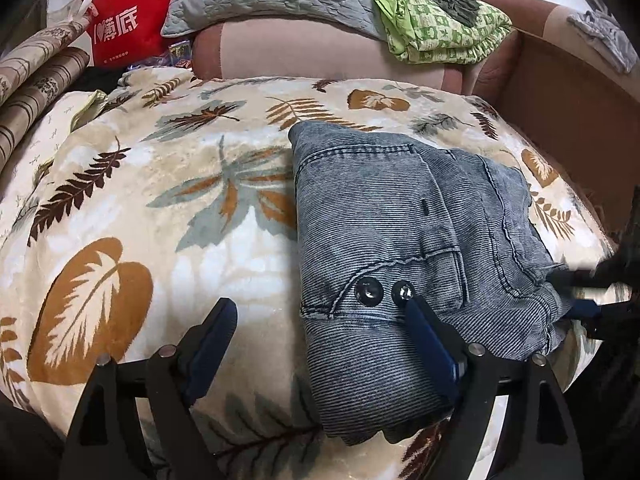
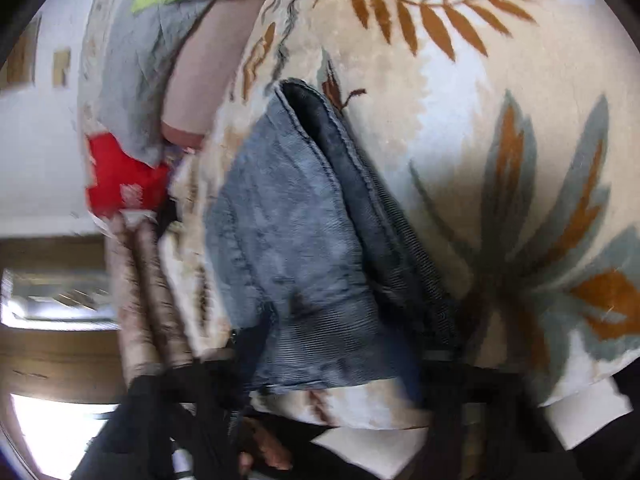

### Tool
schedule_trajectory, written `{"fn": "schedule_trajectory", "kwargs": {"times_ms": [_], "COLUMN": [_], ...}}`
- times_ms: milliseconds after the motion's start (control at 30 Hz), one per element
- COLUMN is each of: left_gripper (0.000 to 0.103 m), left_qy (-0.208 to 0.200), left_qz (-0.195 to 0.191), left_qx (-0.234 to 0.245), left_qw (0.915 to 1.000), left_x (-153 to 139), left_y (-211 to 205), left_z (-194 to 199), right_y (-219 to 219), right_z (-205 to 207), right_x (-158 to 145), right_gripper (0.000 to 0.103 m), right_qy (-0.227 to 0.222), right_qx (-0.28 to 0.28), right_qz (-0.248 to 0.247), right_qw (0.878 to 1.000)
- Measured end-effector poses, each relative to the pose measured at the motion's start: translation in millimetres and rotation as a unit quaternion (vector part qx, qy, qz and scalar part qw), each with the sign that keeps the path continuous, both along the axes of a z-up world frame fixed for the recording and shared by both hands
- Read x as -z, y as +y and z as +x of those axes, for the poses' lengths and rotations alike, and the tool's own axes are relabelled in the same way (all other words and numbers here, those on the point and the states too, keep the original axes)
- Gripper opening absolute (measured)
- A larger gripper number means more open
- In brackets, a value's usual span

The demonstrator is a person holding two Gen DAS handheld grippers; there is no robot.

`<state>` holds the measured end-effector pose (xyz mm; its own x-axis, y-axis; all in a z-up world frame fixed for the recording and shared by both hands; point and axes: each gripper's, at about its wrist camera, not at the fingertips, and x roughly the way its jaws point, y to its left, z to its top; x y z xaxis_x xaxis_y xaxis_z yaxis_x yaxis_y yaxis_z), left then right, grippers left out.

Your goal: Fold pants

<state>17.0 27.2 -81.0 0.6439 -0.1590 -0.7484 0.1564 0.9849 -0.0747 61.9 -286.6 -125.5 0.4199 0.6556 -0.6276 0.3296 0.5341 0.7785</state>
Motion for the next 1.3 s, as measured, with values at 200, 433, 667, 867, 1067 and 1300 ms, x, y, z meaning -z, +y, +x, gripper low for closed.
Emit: {"fn": "schedule_trajectory", "kwargs": {"times_ms": [200, 433, 667, 867, 1067, 1300], "left_gripper": [0.087, 0.092, 0.095, 0.095, 0.094, 0.095], "left_qy": [-0.009, -0.022, 0.004, 0.001, -0.038, 0.000], "left_qz": [-0.011, 0.011, 0.054, 0.052, 0.006, 0.047], "left_qx": [-0.001, 0.023, 0.048, 0.050, 0.054, 0.035], "left_qw": [0.9999, 0.9994, 0.9974, 0.9974, 0.9978, 0.9983], "left_x": [-22.1, -34.7, 2.3, 4.5, -27.4, 2.0], "left_y": [6.9, -15.7, -31.2, -31.0, -17.1, -20.1], "left_z": [-3.3, -0.5, 0.3, 0.7, -9.4, 3.5], "right_y": [18.8, 15.1, -12.5, 28.3, 20.3, 27.5], "right_z": [-7.2, -11.7, -19.9, 12.1, 19.3, 39.3], "right_x": [-48.4, -27.4, -66.2, -95.6, -5.7, -76.9], "right_gripper": [0.019, 0.020, 0.035, 0.071, 0.018, 0.055], "right_qy": [-0.060, -0.043, -0.095, -0.167, -0.046, -0.102], "right_qx": [-0.026, -0.044, 0.006, -0.060, -0.070, -0.095], "right_qz": [-0.116, -0.230, -0.180, -0.084, -0.090, -0.121], "right_qw": [0.991, 0.971, 0.979, 0.981, 0.992, 0.983]}}
